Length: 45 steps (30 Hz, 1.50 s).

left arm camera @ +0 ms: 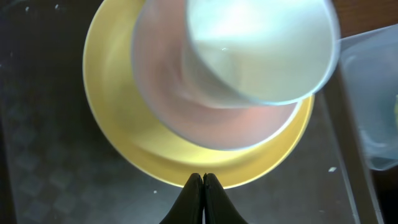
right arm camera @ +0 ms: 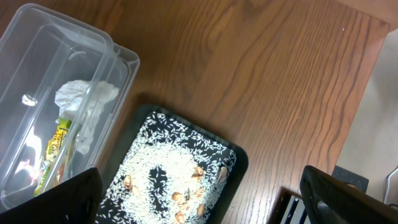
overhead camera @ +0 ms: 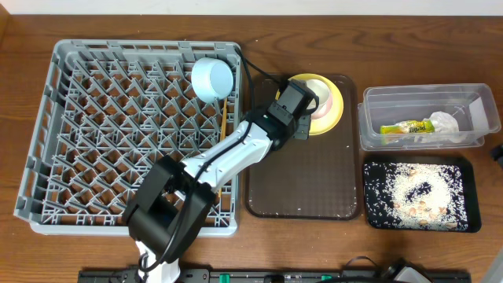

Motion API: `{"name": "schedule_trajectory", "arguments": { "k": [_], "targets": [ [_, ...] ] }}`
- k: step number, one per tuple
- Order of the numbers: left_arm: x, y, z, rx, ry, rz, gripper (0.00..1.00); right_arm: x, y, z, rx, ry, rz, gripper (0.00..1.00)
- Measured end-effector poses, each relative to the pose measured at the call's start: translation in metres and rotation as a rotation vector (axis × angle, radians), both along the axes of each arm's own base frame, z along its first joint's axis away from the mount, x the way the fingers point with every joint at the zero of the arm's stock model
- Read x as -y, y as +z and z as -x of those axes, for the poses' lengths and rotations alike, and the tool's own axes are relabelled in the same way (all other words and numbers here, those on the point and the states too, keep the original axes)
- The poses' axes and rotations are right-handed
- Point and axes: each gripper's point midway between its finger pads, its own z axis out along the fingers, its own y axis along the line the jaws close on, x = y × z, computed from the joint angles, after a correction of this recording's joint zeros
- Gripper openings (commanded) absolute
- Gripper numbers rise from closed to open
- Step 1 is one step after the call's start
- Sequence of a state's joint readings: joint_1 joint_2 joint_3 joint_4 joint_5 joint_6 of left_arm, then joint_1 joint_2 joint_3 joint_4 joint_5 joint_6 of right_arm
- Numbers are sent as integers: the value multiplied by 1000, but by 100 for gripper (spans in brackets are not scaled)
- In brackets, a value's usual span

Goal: Sort waste into correct bins and load items into the dishwasher rack
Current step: 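Reach the left gripper right to the white cup on the yellow plate, then lower the left gripper onto the white cup and grip it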

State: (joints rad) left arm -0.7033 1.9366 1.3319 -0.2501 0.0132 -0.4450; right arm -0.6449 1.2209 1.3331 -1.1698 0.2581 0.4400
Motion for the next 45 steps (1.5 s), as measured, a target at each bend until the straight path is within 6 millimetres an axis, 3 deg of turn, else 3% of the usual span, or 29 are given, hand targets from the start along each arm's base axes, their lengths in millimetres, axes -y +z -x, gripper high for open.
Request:
{"name": "schedule_trajectory", "arguments": {
  "k": [9, 16, 22, 30, 40, 45],
  "targets": [
    [-3, -45, 0, -50, 9, -61, 6, 0, 0, 0, 0, 0, 0, 99],
    [0, -45, -4, -36, 10, -49, 6, 0, 0, 0, 0, 0, 0, 99],
    [-9, -53, 8, -90, 12, -91, 6, 0, 0, 0, 0, 0, 0, 99],
    [-11, -64, 49, -222, -23, -154, 6, 0, 0, 0, 0, 0, 0, 99],
    [-12, -53, 126, -371, -125, -281, 6, 0, 0, 0, 0, 0, 0, 99],
    [-20, -57, 162, -459, -177, -363, 7, 0, 0, 0, 0, 0, 0, 99]
  ]
}}
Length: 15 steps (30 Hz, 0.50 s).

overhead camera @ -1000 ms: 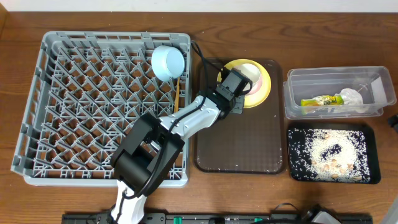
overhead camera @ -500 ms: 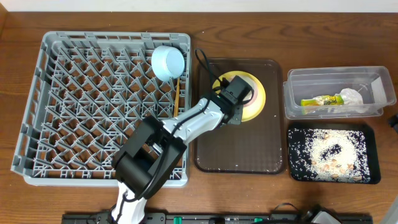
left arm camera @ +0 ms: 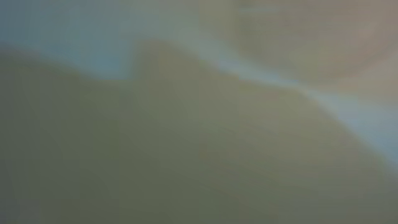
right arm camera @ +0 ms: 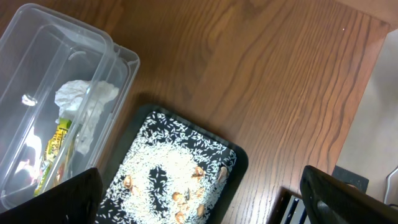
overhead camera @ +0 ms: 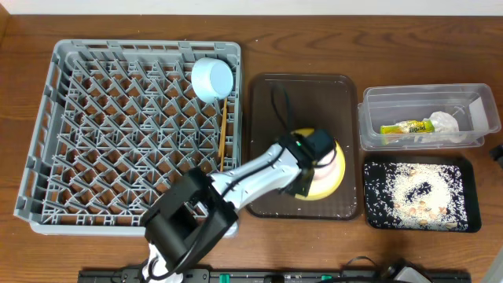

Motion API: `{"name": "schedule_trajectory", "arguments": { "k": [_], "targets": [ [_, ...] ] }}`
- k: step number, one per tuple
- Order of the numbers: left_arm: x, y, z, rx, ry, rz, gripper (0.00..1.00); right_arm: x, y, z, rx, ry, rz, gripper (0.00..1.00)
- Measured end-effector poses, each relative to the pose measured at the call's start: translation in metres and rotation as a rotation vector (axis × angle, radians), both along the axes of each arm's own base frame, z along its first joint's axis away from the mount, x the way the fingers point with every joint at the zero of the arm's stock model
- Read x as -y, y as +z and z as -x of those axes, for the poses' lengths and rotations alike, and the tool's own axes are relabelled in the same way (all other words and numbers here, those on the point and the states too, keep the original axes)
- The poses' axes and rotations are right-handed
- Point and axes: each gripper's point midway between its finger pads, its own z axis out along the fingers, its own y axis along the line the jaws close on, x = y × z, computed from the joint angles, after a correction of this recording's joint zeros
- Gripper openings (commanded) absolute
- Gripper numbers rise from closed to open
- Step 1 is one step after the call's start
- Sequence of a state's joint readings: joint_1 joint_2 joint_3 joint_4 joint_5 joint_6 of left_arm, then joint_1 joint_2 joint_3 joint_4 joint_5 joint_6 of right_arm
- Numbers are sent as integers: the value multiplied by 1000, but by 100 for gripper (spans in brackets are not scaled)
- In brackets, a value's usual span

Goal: Sort waste into correct bins and load items into the dishwasher rack
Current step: 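Lower the left gripper onto the white cup and grip it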

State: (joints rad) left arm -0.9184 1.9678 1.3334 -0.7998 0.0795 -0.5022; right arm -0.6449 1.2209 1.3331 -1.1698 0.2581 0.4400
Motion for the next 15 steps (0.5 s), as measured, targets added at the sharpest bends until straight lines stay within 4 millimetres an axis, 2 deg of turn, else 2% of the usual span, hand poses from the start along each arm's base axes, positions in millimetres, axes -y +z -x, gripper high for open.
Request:
{"name": "schedule_trajectory", "arguments": {
  "k": [4, 7, 9, 11, 12, 15],
  "targets": [
    [3, 0, 8, -11, -21, -2, 10, 0, 0, 0, 0, 0, 0, 99],
    [3, 3, 6, -9, -13, 7, 13, 0, 0, 0, 0, 0, 0, 99],
    [3, 12, 2, 7, -6, 28, 15, 0, 0, 0, 0, 0, 0, 99],
    [6, 28, -4, 46, -2, 65, 17, 0, 0, 0, 0, 0, 0, 99],
    [9, 40, -7, 75, 0, 93, 23, 0, 0, 0, 0, 0, 0, 99],
    [18, 83, -18, 173, 5, 201, 29, 0, 0, 0, 0, 0, 0, 99]
  ]
}}
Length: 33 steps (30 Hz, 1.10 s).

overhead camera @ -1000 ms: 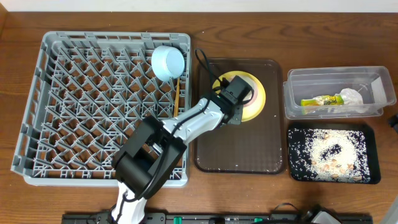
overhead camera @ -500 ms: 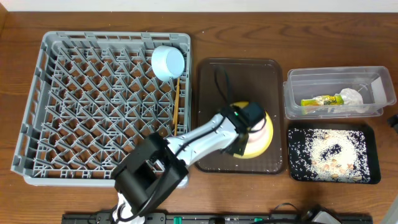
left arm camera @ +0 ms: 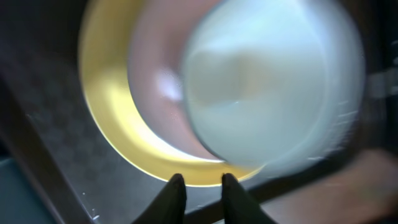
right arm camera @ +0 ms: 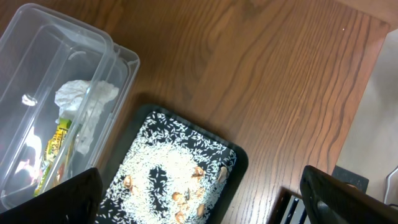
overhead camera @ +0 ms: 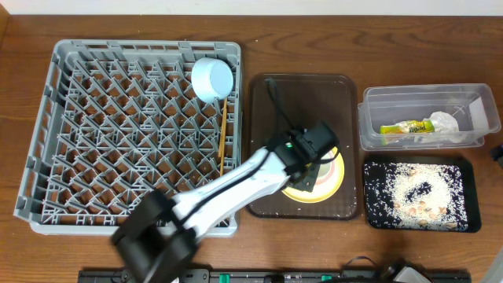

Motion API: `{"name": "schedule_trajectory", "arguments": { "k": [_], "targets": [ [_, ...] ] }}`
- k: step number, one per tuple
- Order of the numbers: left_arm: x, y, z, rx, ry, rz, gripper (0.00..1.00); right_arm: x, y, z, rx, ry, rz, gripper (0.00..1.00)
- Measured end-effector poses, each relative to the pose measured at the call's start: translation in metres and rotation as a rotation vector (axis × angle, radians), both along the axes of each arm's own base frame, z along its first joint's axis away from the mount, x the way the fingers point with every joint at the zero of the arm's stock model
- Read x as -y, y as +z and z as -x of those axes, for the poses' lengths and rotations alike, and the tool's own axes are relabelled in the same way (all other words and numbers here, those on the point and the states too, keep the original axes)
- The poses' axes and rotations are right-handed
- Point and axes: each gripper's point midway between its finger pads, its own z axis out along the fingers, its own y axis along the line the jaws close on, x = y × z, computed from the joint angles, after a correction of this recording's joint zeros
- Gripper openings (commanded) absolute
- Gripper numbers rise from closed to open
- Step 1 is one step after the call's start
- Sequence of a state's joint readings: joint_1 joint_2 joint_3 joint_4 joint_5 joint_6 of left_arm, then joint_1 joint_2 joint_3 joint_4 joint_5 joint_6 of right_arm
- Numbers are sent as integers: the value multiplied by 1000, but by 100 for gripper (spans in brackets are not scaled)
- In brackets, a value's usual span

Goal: Sort waste into correct bins and load items into the dishwasher rack
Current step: 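Lower the left gripper onto the white cup and grip it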

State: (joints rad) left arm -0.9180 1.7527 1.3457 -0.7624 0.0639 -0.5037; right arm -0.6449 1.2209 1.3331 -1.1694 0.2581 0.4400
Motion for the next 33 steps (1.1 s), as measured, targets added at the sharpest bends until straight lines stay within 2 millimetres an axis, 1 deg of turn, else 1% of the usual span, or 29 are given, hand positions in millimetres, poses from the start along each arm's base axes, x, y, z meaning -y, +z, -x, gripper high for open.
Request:
{"name": "schedule_trajectory", "arguments": {
  "k": [1, 4, 6, 7, 10, 13, 18, 24, 27, 33],
  "targets": [
    [3, 16, -3, 33, 0, 38, 33, 0, 0, 0, 0, 0, 0, 99],
    [7, 52, -8, 105, 7, 122, 33, 0, 0, 0, 0, 0, 0, 99],
    [8, 65, -9, 127, 8, 150, 33, 0, 0, 0, 0, 0, 0, 99],
    [9, 66, -9, 130, 9, 154, 33, 0, 0, 0, 0, 0, 0, 99],
    [10, 62, -10, 126, 9, 150, 33, 0, 0, 0, 0, 0, 0, 99],
    [18, 58, -13, 135, 3, 159, 33, 0, 0, 0, 0, 0, 0, 99],
    [39, 49, -13, 152, -34, 180, 33, 0, 0, 0, 0, 0, 0, 99],
    [62, 36, -6, 159, -81, 192, 33, 0, 0, 0, 0, 0, 0, 99],
    [65, 26, -6, 163, -89, 172, 33, 0, 0, 0, 0, 0, 0, 99],
    [64, -2, -14, 165, -85, 104, 33, 0, 0, 0, 0, 0, 0, 99]
  ]
}}
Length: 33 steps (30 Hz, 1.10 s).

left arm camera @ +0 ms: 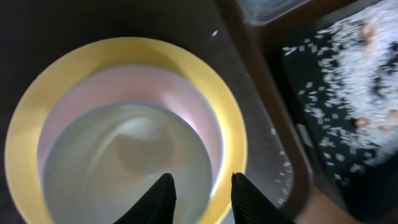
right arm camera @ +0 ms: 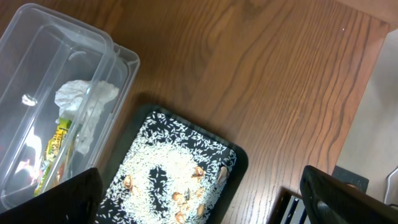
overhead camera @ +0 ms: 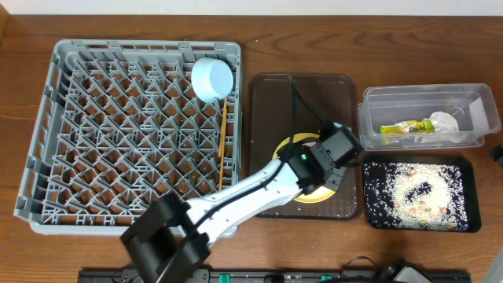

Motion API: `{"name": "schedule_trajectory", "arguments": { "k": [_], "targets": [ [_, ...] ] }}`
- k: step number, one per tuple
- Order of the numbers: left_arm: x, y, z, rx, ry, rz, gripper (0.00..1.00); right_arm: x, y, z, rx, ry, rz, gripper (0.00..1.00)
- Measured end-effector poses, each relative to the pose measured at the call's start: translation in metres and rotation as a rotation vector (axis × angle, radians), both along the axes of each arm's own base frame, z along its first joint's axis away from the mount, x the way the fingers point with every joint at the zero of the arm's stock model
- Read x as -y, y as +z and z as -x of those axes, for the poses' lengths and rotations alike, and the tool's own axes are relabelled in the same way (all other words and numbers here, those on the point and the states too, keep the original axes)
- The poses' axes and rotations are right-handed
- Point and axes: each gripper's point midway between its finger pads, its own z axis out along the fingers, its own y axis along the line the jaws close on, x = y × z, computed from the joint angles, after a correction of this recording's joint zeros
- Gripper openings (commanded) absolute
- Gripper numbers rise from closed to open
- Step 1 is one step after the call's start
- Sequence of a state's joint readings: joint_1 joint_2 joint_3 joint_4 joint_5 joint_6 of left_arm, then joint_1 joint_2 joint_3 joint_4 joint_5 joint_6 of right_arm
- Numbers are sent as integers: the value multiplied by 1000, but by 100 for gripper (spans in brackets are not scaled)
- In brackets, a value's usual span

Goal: Sort waste into correct bins and load items into the dishwasher rack
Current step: 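Lower the left gripper onto the white cup and grip it, then lift the white cup and carry it left into the dish rack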

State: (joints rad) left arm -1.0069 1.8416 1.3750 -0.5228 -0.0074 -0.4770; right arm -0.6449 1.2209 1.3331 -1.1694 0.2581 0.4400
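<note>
A stack of a yellow plate (left arm camera: 233,134), a pink bowl (left arm camera: 186,93) and a pale bowl (left arm camera: 118,162) sits at the near right of the brown tray (overhead camera: 271,102). My left gripper (left arm camera: 202,186) hovers open just above the stack; one finger is over the pale bowl, the other over the plate's rim. In the overhead view the left gripper (overhead camera: 336,149) covers the stack's right part. The grey dishwasher rack (overhead camera: 47,118) holds a light blue cup (overhead camera: 212,79). My right gripper (right arm camera: 200,171) stands wide open, high above the rice tray (right arm camera: 168,168).
A clear bin (overhead camera: 428,118) at the right holds a yellow wrapper (overhead camera: 405,126) and crumpled tissue (overhead camera: 444,121). In front of it a black tray (overhead camera: 420,195) is full of rice and scraps. A wooden stick (overhead camera: 223,130) lies along the rack's right side.
My left gripper has shifted from the stack's left side to its right side and turned, and its jaws stand wider apart. The stack and the right arm have not moved.
First the stack sat at the tray's far right with my left gripper shut at the plate's near edge. Then the stack was at the tray's near right, under the gripper. After that the jaws were slightly apart over it, and now they are wider.
</note>
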Motion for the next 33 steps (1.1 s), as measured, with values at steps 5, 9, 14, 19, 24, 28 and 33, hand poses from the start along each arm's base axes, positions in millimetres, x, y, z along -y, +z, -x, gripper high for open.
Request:
{"name": "schedule_trajectory", "arguments": {
  "k": [5, 9, 14, 19, 24, 28, 33],
  "targets": [
    [0, -15, -1, -10, -2, -28, 24, 0, 0, 0, 0, 0, 0, 99],
    [1, -15, -2, -4, -4, -28, 11, 0, 0, 0, 0, 0, 0, 99],
    [0, -15, -4, 6, 0, -32, 6, 0, 0, 0, 0, 0, 0, 99],
    [-1, -14, -5, 12, 5, -35, 6, 0, 0, 0, 0, 0, 0, 99],
    [-9, -5, -18, 30, 39, -22, 6, 0, 0, 0, 0, 0, 0, 99],
    [-28, 37, -46, 53, 108, 87, 6, 0, 0, 0, 0, 0, 0, 99],
    [-70, 122, -80, 106, 212, 310, 6, 0, 0, 0, 0, 0, 0, 99]
  ]
}}
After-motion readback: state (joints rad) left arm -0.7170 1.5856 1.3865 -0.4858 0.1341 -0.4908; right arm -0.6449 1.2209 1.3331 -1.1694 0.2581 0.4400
